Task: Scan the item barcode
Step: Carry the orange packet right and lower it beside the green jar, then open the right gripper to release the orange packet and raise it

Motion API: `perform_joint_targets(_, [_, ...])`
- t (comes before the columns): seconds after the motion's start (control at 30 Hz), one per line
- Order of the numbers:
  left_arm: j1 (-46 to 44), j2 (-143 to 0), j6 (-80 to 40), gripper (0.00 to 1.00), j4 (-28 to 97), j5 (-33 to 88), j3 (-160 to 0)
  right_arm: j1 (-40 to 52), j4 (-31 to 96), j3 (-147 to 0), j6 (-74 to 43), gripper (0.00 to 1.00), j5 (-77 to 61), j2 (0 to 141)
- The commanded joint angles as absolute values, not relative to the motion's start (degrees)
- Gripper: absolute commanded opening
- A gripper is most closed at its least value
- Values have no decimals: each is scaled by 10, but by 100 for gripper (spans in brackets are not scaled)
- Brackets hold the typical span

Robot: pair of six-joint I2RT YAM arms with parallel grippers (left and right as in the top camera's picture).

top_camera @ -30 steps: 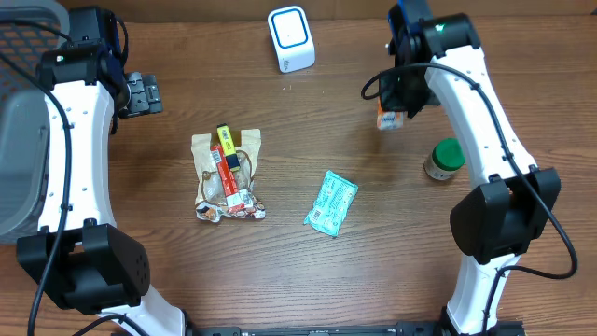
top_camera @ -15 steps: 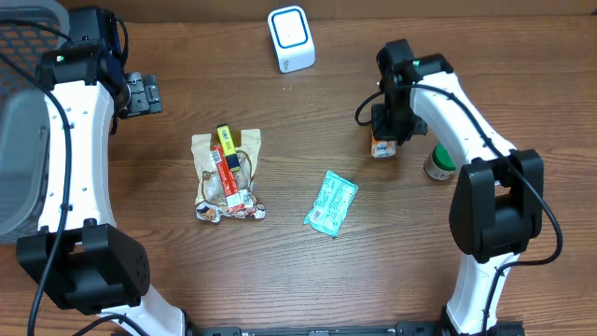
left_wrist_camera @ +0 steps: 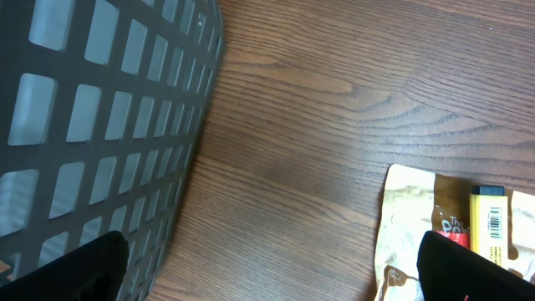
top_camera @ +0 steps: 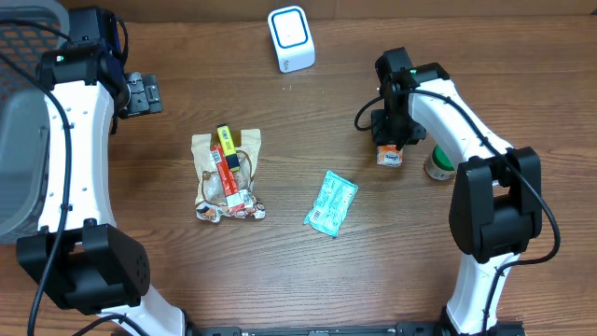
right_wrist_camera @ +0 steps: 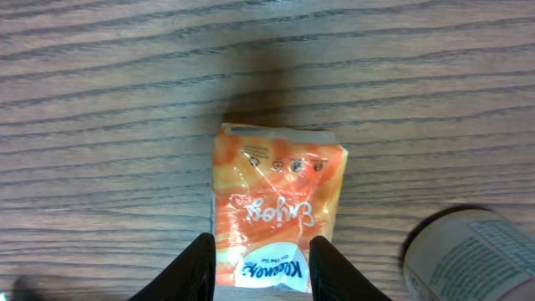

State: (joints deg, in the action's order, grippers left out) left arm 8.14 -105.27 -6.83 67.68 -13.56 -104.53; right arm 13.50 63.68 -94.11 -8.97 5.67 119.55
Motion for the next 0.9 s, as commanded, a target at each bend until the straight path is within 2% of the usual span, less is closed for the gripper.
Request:
perform_joint_targets(0.0, [82, -1051, -58, 100, 675, -139, -1055, 135, 634, -938, -90, 38, 32, 1195])
perform_joint_targets(0.23, [82, -1051, -58, 100, 675, -139, -1055, 135, 633, -937, -105, 41, 15, 1196])
perform_joint_targets(0.87, [82, -1051, -58, 100, 675, -139, -1055, 134, 624, -910, -105, 43, 53, 1196])
